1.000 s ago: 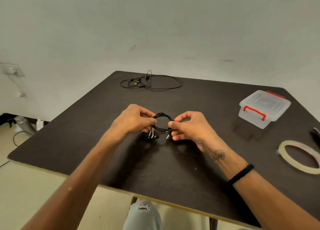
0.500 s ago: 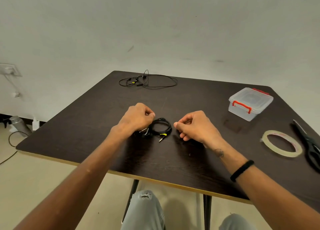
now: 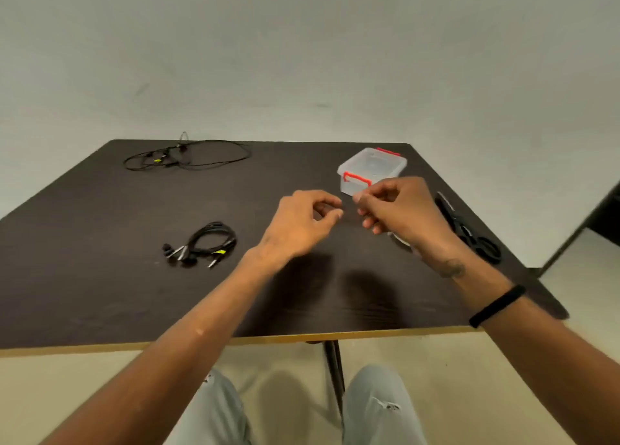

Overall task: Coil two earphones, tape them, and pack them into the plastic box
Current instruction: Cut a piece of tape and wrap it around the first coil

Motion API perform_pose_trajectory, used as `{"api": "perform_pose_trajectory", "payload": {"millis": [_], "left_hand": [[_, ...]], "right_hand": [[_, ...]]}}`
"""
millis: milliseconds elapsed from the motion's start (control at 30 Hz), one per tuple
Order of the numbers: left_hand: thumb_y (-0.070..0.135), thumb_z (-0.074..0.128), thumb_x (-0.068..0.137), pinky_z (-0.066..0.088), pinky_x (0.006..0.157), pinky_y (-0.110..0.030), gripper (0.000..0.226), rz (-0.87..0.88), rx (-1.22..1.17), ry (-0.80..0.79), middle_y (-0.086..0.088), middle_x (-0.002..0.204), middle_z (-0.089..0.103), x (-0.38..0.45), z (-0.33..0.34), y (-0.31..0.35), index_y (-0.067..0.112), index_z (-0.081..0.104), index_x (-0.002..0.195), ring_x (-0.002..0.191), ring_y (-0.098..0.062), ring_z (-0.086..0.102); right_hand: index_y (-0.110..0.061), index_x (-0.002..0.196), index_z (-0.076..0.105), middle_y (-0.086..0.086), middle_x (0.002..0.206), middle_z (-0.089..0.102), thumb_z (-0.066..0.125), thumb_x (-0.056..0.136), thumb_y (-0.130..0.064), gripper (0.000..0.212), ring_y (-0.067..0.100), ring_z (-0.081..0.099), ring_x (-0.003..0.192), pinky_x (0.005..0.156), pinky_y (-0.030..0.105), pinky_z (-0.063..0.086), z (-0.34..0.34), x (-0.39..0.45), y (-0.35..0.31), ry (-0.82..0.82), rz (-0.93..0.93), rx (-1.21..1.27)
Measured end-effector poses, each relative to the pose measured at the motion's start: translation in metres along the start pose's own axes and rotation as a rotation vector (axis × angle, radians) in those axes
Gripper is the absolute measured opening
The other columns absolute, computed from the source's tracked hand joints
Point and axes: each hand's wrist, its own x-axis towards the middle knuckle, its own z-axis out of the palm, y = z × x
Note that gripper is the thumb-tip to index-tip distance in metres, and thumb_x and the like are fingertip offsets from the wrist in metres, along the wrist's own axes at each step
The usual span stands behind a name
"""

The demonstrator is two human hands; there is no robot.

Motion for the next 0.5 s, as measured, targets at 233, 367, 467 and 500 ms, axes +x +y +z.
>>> {"api": "perform_pose_trajectory", "payload": {"millis": [233,367,467,500], "left_hand": [[0.051,0.084,0.081,0.056,0.091,-0.032,0.065,0.023,0.084,-0.168,0.007,0.107,0.067,0.017,0.075,0.022,0.025,0.065,0.137,0.085,-0.007,0.060],[0.046,0.077,0.089,0.054,0.097,-0.036,0.054,0.050,0.191,-0.201,0.003,0.111,0.064,0.030,0.090,0.026,0.025,0.065,0.138,0.100,-0.013,0.062],[0.045,0.071,0.094,0.054,0.093,-0.032,0.040,0.050,0.243,-0.231,0.002,0.116,0.061,0.037,0.093,0.026,0.028,0.070,0.130,0.101,-0.013,0.063],[0.044,0.071,0.094,0.053,0.090,-0.031,0.035,0.053,0.247,-0.232,0.003,0.114,0.060,0.038,0.094,0.026,0.029,0.072,0.126,0.100,-0.012,0.063]], "right_hand": [[-0.024,0.088,0.079,-0.006,0.075,0.076,0.076,0.091,-0.032,0.010,0.011,0.073,0.070,0.067,0.031,0.059,-0.093,-0.011,0.032,0.168,-0.029,-0.297],[-0.021,0.097,0.078,-0.004,0.086,0.074,0.080,0.090,-0.036,0.016,0.008,0.068,0.080,0.072,0.028,0.055,-0.112,-0.013,0.069,0.202,0.033,-0.542],[-0.022,0.107,0.077,-0.002,0.098,0.075,0.083,0.085,-0.047,0.034,0.012,0.068,0.086,0.077,0.029,0.053,-0.120,-0.014,0.088,0.153,0.074,-0.580],[-0.025,0.111,0.077,-0.004,0.105,0.073,0.084,0.082,-0.051,0.039,0.012,0.067,0.092,0.080,0.028,0.051,-0.120,-0.014,0.090,0.108,0.047,-0.599]]}}
